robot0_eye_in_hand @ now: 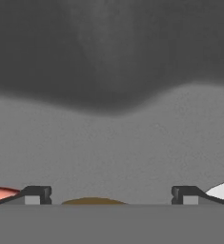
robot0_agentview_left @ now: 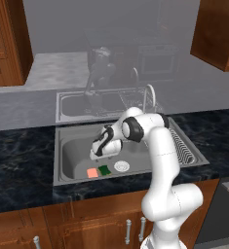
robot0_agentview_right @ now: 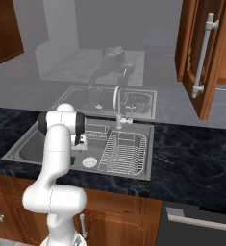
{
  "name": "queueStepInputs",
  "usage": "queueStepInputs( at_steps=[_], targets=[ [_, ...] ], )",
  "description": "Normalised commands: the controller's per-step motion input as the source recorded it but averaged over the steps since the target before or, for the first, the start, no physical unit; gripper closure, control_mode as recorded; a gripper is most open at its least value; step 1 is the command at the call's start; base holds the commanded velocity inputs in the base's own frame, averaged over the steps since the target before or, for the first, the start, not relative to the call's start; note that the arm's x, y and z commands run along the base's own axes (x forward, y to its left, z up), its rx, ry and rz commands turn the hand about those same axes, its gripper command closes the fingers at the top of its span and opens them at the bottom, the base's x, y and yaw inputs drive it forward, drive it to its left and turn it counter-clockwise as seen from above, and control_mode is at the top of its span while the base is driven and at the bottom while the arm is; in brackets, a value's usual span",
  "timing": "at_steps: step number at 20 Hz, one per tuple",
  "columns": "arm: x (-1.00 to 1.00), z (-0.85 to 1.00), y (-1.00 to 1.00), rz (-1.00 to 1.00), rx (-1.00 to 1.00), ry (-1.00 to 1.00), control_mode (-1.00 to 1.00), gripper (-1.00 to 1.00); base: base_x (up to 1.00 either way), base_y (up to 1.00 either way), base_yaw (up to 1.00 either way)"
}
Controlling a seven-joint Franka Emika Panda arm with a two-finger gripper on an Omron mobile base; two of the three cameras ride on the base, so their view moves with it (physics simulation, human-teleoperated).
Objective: Pick up the sponge and bar soap from the sink, and place them back in the cabinet, and close the cabinet doors.
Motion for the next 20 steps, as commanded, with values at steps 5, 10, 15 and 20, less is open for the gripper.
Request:
queueStepInputs(
  at_steps=[5,10,15,20],
  targets=[
    [-0.02,0.00,0.00,0.00,0.00,0.03,-1.00,-1.00,0.00,0.00,0.00],
    [-0.03,-0.01,0.00,0.00,0.00,0.04,-1.00,-1.00,0.00,0.00,0.00],
    [-0.05,-0.02,0.00,0.00,0.00,0.05,-1.00,-1.00,0.00,0.00,0.00],
    [-0.06,-0.01,0.00,0.00,0.00,0.07,-1.00,-1.00,0.00,0.00,0.00]
  ],
)
